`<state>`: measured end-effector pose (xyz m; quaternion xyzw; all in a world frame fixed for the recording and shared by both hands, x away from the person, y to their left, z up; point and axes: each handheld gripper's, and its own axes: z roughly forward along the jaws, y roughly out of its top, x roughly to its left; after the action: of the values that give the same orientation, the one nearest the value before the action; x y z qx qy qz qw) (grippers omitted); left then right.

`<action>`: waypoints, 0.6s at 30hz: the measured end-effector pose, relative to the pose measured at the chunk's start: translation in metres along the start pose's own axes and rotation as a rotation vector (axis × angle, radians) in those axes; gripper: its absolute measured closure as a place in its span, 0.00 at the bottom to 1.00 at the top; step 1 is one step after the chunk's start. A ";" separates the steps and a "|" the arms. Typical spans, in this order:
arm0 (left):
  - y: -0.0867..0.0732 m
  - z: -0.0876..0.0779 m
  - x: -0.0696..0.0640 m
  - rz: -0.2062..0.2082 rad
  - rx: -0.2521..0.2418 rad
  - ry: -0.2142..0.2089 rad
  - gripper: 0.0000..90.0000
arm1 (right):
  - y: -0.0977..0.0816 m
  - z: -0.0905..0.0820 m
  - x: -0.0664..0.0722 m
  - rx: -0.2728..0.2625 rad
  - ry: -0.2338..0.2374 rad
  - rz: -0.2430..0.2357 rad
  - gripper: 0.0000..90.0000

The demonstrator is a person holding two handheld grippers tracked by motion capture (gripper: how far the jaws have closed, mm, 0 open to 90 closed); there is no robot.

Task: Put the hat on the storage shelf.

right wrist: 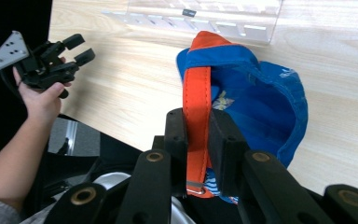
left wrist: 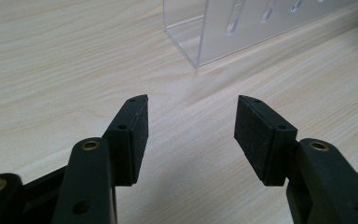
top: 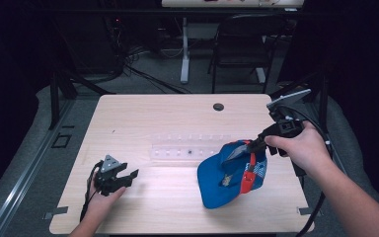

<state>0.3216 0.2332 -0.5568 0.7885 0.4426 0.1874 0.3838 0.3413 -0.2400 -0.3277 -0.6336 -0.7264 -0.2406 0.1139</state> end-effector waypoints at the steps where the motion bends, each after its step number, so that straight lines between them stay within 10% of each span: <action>1: 0.000 0.000 0.000 0.001 0.000 0.000 0.50 | 0.001 -0.001 0.000 0.001 0.005 0.006 0.87; 18: 0.000 0.002 -0.002 0.008 0.005 -0.004 0.50 | 0.006 -0.024 -0.001 -0.043 0.087 0.051 0.87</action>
<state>0.3217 0.2308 -0.5573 0.7917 0.4391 0.1861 0.3818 0.3441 -0.2529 -0.3062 -0.6433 -0.6990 -0.2803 0.1377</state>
